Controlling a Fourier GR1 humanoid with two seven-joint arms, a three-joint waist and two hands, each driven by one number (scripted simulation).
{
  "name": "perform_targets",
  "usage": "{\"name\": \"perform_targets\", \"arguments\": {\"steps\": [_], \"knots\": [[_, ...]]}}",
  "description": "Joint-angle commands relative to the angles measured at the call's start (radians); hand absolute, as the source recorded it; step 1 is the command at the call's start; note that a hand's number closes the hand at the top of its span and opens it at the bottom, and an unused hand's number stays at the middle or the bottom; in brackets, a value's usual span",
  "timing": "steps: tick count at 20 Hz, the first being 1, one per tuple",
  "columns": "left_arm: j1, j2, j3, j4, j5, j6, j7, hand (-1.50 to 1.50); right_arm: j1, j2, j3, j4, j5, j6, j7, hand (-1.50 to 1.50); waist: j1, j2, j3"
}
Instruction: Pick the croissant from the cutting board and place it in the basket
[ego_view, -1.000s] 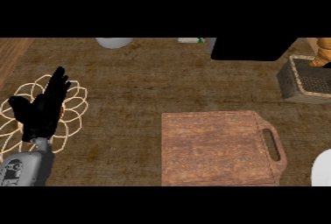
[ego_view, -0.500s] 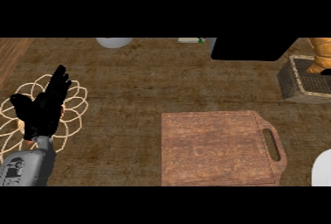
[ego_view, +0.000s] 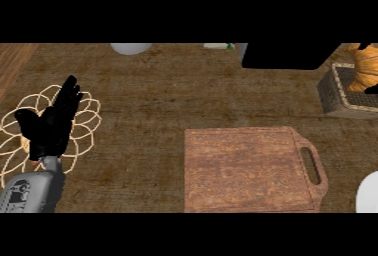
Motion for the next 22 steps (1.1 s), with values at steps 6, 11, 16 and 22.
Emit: {"name": "perform_targets", "arguments": {"steps": [6, 11, 16, 22], "knots": [[-0.040, -0.006, -0.017, -0.047, -0.018, 0.016, 0.079, 0.00, -0.003, 0.013, 0.005, 0.060, 0.037, 0.044, 0.139, 1.50, 0.001, -0.001, 0.000], [0.008, 0.014, 0.012, -0.029, 0.009, -0.020, 0.027, 0.00, -0.015, -0.008, -0.106, 0.051, -0.071, 0.027, 0.059, -1.50, 0.010, 0.002, 0.001], [0.008, 0.005, 0.004, -0.032, -0.004, -0.006, 0.044, 0.00, -0.055, -0.013, -0.213, 0.039, -0.184, 0.127, 0.056, -1.50, -0.005, -0.005, 0.000], [0.039, -0.007, -0.008, -0.044, -0.012, -0.007, 0.023, 0.00, -0.113, -0.096, -0.365, 0.071, -0.338, 0.254, 0.142, -1.50, -0.010, -0.009, 0.000]]}}
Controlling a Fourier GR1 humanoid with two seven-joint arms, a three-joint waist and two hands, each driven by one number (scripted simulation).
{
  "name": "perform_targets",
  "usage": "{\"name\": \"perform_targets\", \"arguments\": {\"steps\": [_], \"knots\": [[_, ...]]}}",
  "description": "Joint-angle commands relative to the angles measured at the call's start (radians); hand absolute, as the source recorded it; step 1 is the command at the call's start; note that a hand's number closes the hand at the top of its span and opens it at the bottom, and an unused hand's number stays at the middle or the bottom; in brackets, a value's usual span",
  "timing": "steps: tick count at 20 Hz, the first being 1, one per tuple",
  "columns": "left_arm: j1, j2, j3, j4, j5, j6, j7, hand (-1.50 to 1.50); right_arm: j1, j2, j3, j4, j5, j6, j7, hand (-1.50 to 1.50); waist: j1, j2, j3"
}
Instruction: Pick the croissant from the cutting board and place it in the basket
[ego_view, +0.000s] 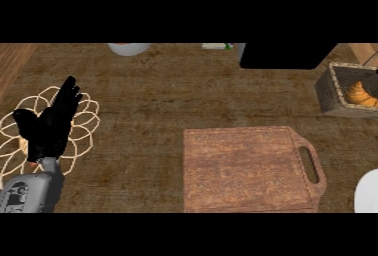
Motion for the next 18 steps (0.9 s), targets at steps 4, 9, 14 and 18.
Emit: {"name": "perform_targets", "arguments": {"steps": [4, 9, 14, 18], "knots": [[0.008, -0.013, -0.008, -0.008, -0.015, 0.016, 0.000, 0.00, -0.010, -0.162, -0.139, 0.046, -0.138, 0.165, 0.082, -1.50, 0.003, 0.006, 0.001], [-0.021, 0.012, 0.018, -0.003, 0.015, -0.012, 0.022, 0.00, 0.076, -0.248, -0.217, 0.071, -0.221, 0.259, 0.058, -1.50, -0.002, 0.007, 0.002], [-0.024, -0.023, -0.014, 0.014, -0.022, 0.017, -0.010, 0.00, 0.162, -0.305, -0.233, 0.052, -0.243, 0.353, 0.000, -1.50, 0.007, 0.015, 0.004], [0.026, 0.014, 0.017, -0.036, 0.025, -0.034, -0.014, 0.00, 0.201, -0.357, -0.266, 0.046, -0.278, 0.419, -0.019, -1.50, 0.024, 0.013, 0.004]]}}
